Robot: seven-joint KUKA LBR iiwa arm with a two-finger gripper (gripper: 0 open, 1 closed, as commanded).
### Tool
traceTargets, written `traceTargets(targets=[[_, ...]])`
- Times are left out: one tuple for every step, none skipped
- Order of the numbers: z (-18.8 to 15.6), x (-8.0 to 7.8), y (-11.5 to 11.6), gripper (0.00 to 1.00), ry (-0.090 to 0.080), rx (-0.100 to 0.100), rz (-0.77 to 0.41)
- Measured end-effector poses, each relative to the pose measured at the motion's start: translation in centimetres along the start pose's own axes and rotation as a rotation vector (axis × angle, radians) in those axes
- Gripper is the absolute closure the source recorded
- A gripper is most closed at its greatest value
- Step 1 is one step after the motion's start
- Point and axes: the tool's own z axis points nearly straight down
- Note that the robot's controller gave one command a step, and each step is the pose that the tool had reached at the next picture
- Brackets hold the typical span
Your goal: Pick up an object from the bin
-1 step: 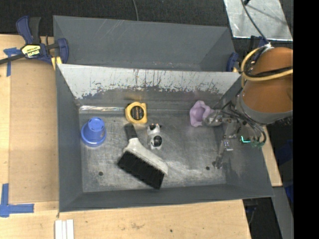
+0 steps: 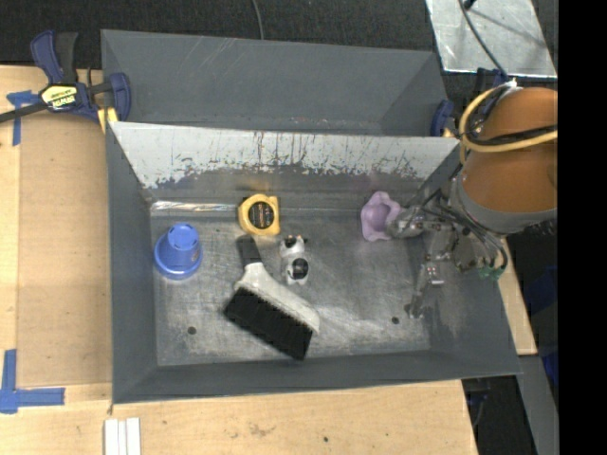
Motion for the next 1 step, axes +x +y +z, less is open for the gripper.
traceTargets(targets=[[7.03, -5.04, -1.63, 0.0, -0.012, -0.001, 0.05]])
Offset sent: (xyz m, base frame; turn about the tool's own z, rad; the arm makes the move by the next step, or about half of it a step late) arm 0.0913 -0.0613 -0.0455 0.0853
